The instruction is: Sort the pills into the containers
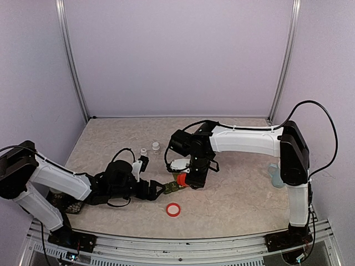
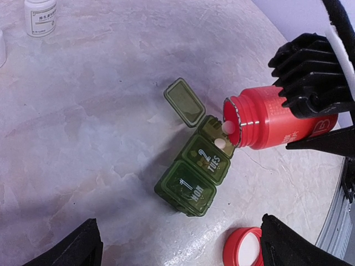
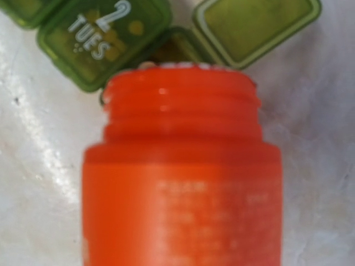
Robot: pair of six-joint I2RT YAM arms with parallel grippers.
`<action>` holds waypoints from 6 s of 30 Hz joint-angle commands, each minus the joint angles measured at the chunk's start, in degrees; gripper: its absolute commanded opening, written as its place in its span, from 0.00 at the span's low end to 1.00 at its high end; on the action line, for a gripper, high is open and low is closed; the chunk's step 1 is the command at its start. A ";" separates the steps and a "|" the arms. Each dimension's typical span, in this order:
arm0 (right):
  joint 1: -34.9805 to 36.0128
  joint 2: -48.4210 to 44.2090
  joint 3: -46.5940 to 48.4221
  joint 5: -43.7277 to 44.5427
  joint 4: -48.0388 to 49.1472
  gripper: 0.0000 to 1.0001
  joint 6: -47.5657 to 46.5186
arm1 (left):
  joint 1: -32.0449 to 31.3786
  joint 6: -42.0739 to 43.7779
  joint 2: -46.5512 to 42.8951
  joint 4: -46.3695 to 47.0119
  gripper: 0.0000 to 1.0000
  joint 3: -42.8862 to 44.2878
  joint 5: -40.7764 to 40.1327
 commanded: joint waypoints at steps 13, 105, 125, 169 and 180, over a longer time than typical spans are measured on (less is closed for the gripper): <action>1.49 0.72 2.15 4.55 -3.15 0.31 -0.04 | -0.44 -0.62 1.53 3.16 0.96 -0.48 0.46; -1.33 -50.38 -84.29 4.60 123.21 0.34 6.10 | -6.18 0.40 -8.74 -7.95 0.97 6.24 -2.17; 0.65 -46.47 -88.21 -3.55 134.41 0.35 7.44 | -8.17 9.68 4.19 -6.98 0.99 34.15 10.28; 0.89 -44.98 -85.08 -1.13 127.53 1.00 9.68 | -11.36 14.28 12.79 -11.62 0.37 44.48 7.98; 0.89 -64.53 -88.40 4.34 105.10 1.00 14.92 | -11.42 17.38 19.34 -15.69 0.38 46.85 0.86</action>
